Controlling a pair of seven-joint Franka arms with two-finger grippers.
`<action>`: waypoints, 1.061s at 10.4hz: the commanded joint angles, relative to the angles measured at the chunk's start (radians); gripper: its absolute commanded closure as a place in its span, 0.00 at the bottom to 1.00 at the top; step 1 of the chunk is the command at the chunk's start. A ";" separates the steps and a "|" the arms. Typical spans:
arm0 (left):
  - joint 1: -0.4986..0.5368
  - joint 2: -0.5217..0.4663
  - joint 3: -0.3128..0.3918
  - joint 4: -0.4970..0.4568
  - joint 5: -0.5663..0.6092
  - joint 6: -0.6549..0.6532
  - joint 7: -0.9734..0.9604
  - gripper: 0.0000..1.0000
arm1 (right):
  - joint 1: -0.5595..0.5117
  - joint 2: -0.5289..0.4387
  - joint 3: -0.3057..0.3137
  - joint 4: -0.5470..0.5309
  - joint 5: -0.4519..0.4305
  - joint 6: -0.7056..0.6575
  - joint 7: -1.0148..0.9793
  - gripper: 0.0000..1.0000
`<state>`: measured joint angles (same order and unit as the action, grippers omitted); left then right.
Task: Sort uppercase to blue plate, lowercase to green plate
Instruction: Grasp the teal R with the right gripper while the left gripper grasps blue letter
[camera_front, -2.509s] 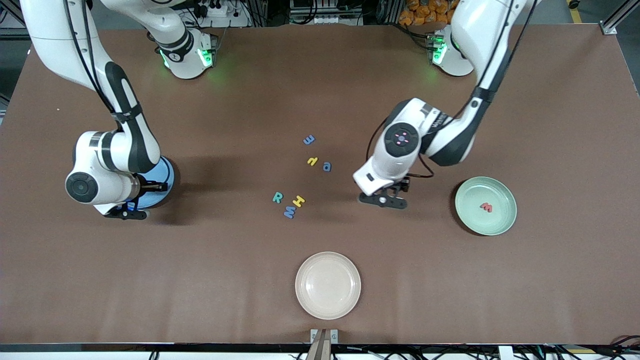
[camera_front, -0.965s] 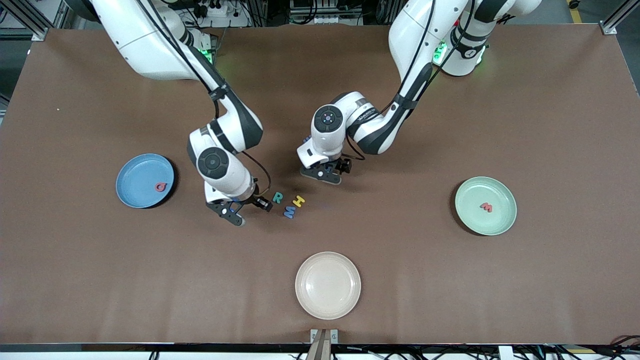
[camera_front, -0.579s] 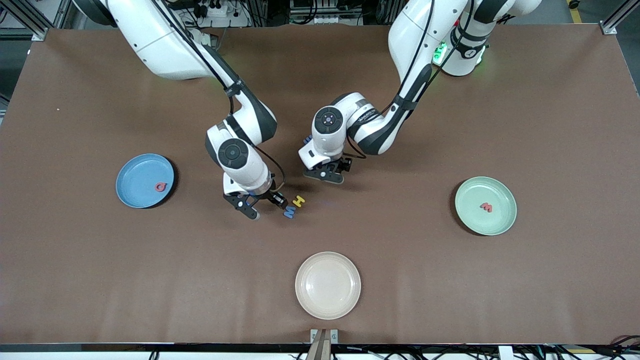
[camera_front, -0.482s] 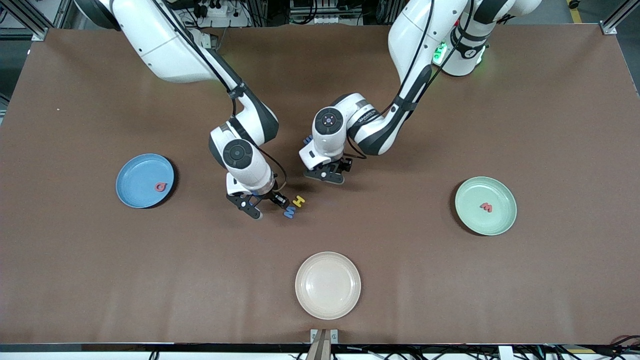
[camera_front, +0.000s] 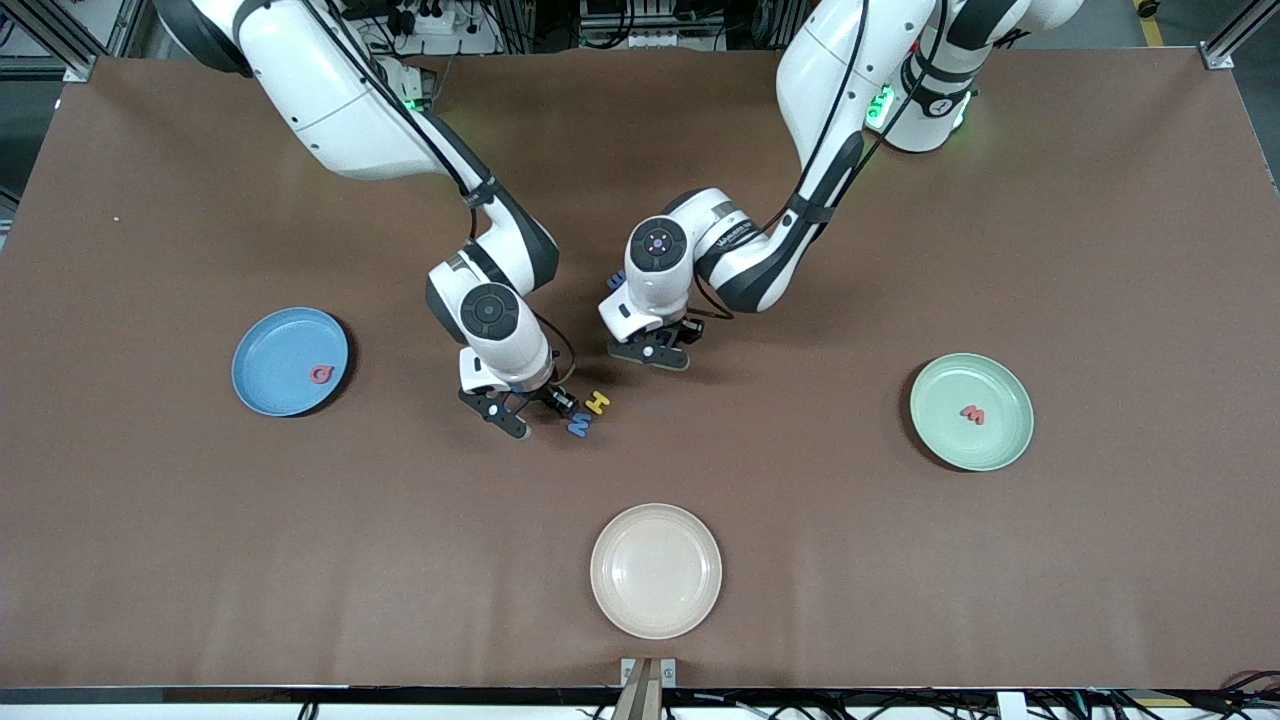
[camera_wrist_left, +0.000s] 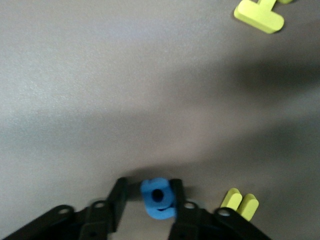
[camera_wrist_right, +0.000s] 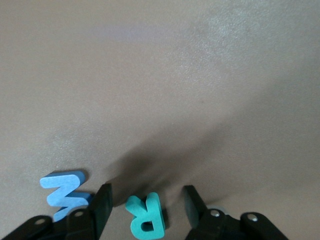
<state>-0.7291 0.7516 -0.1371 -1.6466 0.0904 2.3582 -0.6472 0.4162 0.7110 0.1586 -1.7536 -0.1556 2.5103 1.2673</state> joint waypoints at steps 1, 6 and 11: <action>0.025 -0.024 0.005 0.002 0.026 -0.020 -0.012 1.00 | 0.000 -0.001 0.006 0.000 -0.024 -0.005 0.027 0.39; 0.270 -0.268 0.008 0.004 0.037 -0.156 0.252 1.00 | 0.001 -0.001 0.013 0.002 -0.021 -0.007 0.024 0.51; 0.601 -0.319 0.016 -0.028 0.025 -0.304 0.857 1.00 | 0.001 -0.001 0.018 0.002 -0.021 -0.008 0.017 0.73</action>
<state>-0.1848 0.4364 -0.1080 -1.6313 0.1093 2.0596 0.1110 0.4173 0.7084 0.1666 -1.7472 -0.1581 2.5020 1.2675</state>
